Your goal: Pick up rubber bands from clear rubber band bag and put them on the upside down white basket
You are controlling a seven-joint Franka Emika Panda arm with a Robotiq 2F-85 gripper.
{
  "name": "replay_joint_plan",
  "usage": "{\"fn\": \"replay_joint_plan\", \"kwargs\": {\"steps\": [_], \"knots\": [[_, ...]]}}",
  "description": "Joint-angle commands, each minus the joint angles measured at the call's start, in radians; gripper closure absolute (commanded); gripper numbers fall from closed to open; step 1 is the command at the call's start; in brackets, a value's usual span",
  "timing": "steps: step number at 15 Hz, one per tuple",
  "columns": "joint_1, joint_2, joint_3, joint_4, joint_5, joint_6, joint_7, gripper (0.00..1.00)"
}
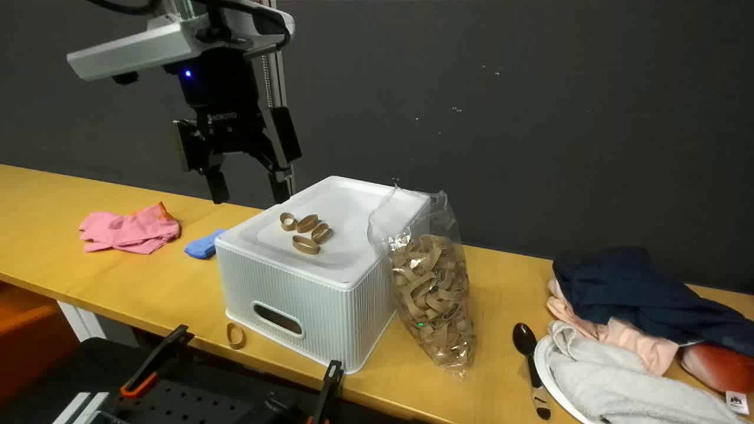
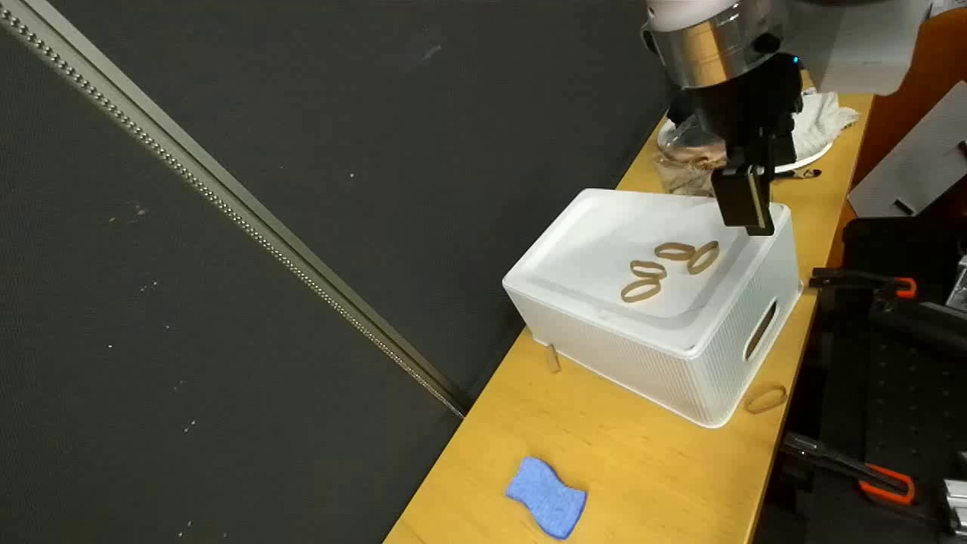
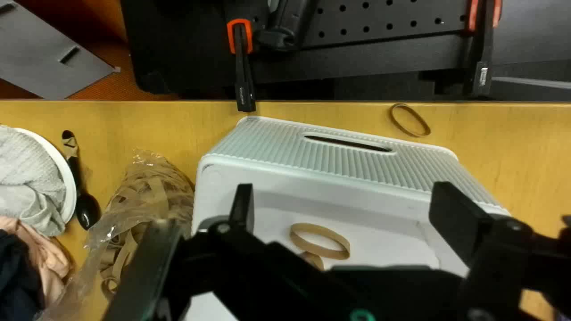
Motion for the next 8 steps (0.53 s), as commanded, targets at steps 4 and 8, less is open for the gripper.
{"fn": "replay_joint_plan", "kwargs": {"steps": [4,8], "knots": [[0.012,0.0,-0.012,0.001,-0.005,-0.002,0.004,0.0],[-0.01,-0.006,0.014,-0.013,-0.123,0.063,0.032,0.0]]}}
